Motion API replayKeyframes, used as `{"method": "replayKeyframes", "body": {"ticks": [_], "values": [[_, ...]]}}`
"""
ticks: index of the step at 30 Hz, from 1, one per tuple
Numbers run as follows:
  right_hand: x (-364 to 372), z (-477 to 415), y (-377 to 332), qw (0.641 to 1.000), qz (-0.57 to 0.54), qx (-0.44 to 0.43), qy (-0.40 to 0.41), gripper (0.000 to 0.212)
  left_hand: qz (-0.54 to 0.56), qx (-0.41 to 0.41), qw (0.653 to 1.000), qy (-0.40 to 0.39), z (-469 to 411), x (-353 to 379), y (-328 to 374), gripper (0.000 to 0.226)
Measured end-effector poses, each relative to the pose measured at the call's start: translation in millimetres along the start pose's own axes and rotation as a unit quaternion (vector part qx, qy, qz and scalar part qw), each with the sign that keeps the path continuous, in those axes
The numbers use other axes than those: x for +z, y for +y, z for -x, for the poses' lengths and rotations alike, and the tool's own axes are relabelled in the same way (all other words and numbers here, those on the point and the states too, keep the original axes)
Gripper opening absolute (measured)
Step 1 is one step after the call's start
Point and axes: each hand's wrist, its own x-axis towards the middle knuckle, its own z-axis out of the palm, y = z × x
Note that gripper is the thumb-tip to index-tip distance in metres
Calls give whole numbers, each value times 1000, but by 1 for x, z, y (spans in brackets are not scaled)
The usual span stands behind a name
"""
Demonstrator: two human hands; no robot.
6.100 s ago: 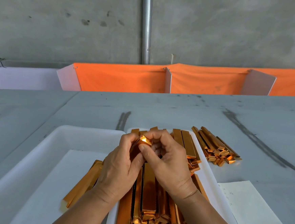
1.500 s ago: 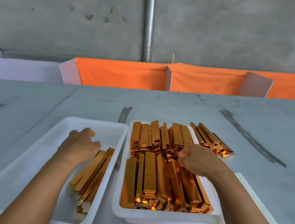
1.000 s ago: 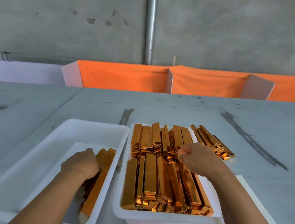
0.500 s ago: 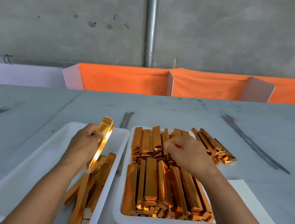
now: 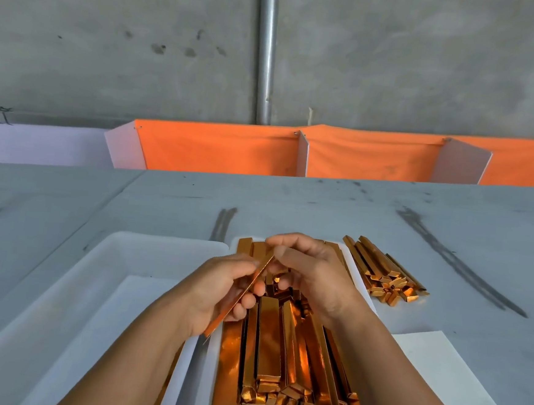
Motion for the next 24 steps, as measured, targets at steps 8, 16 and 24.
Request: {"method": "replayKeyframes", "body": {"ticks": [8, 16, 24], "values": [[-2, -6, 13, 999, 16, -16, 24, 15, 63, -11, 993, -98, -5, -15, -8, 40], [2, -5, 13, 998, 45, -10, 31, 23, 86, 64, 994, -32, -6, -15, -7, 35], [4, -6, 14, 997, 48, -26, 49, 18, -159, 204, 965, 36, -13, -11, -18, 31]]}}
